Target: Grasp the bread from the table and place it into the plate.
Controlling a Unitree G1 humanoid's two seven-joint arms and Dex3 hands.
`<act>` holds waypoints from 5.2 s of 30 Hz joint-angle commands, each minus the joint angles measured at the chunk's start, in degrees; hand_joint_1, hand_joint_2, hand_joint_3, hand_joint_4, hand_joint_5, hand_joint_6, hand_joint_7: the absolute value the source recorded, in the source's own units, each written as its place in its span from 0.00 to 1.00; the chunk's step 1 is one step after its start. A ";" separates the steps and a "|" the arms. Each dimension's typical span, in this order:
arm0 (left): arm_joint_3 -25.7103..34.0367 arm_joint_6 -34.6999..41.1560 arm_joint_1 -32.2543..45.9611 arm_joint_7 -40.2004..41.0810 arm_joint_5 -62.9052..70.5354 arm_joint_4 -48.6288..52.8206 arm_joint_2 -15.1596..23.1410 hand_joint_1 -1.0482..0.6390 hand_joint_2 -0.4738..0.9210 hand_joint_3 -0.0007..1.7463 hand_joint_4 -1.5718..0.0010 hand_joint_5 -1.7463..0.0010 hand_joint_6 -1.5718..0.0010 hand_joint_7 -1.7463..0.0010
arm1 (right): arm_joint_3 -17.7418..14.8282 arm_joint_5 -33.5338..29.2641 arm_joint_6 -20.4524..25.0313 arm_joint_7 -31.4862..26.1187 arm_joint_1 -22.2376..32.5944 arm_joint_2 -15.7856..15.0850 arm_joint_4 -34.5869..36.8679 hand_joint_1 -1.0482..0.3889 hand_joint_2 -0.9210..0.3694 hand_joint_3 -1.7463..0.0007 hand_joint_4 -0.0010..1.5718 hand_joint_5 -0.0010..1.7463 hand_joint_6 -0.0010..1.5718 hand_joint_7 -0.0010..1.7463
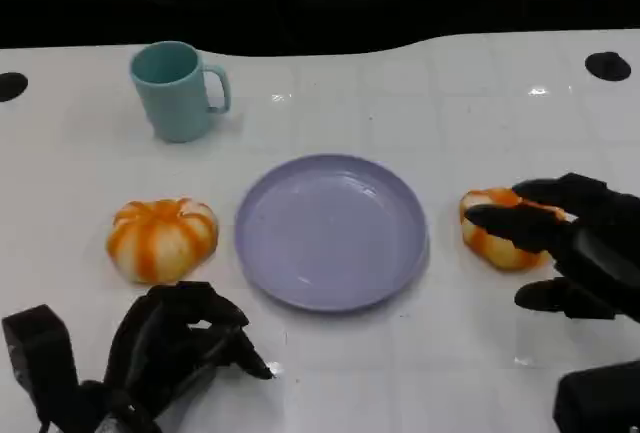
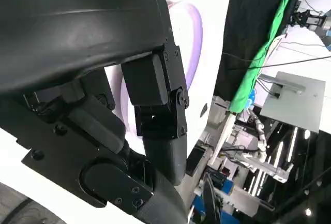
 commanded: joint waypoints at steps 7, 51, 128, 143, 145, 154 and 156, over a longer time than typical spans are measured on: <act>0.07 -0.32 -0.17 0.45 0.02 0.04 0.69 0.00 0.83 0.00 0.00 0.65 0.00 0.80 | 8.43 -4.67 6.69 -5.90 -8.83 -0.69 10.82 0.38 0.08 1.00 0.13 0.08 0.23 0.00; -0.04 -0.92 1.08 0.41 -0.05 -1.35 0.17 0.00 0.83 0.00 0.00 0.65 0.00 0.81 | 29.68 -1.36 8.90 -32.42 -33.60 11.49 63.72 0.62 0.00 0.93 0.55 0.99 0.51 0.79; -1.05 -1.00 1.78 0.72 0.16 -2.01 0.34 0.00 0.83 0.00 0.00 0.65 0.00 0.80 | 27.43 10.82 2.81 -8.67 -38.27 23.91 50.77 0.17 0.00 0.79 0.03 0.14 0.13 0.00; -0.88 -0.88 1.75 0.77 -0.20 -2.15 0.08 0.00 0.83 0.00 0.00 0.65 0.00 0.80 | 20.30 17.79 -3.81 -4.50 -27.54 16.14 33.96 0.21 0.00 0.82 0.15 0.22 0.22 0.04; -0.95 -0.72 1.77 1.09 -0.09 -2.39 0.05 0.00 0.83 0.00 0.00 0.65 0.00 0.80 | 19.07 18.47 -5.61 -4.83 -25.29 14.66 31.64 0.22 0.00 0.82 0.18 0.24 0.26 0.05; -1.35 -1.69 1.99 1.65 0.50 -2.49 -0.15 0.00 0.83 0.00 0.00 0.64 0.00 0.80 | 13.44 24.98 -13.67 -3.44 -14.26 9.76 23.28 0.28 0.00 0.84 0.27 0.60 0.42 0.14; -1.35 -1.27 2.04 1.58 0.23 -2.63 -0.19 0.00 0.83 0.00 0.00 0.64 0.00 0.80 | 12.03 27.90 -15.86 -2.45 -11.72 9.41 22.16 0.29 0.00 0.84 0.29 0.67 0.43 0.22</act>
